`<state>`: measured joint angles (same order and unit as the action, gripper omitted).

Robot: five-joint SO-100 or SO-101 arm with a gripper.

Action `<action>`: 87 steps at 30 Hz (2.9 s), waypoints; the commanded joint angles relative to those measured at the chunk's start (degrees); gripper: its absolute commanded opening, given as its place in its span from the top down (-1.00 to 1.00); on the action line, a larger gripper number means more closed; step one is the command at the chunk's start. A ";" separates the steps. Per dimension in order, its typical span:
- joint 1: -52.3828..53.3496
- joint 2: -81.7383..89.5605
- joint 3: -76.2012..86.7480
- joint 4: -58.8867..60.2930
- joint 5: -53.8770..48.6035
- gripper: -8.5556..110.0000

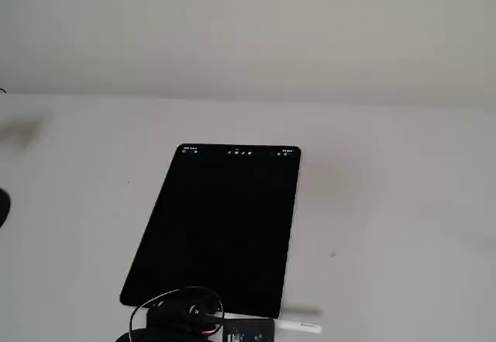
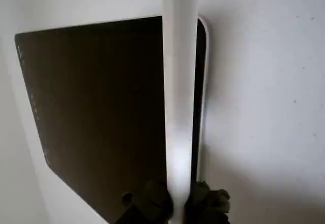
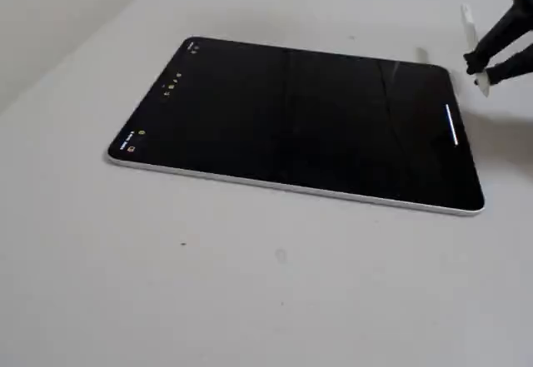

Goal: Draw a circular shape on the ipad using the apple pencil

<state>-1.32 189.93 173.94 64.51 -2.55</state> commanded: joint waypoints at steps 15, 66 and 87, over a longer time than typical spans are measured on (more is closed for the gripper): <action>-1.05 0.53 -0.26 0.18 -1.41 0.86; -9.32 -120.67 -36.65 -135.26 -65.04 0.86; -10.55 -129.37 -43.15 -135.62 -69.17 0.86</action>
<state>-11.78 60.64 133.42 -69.08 -70.31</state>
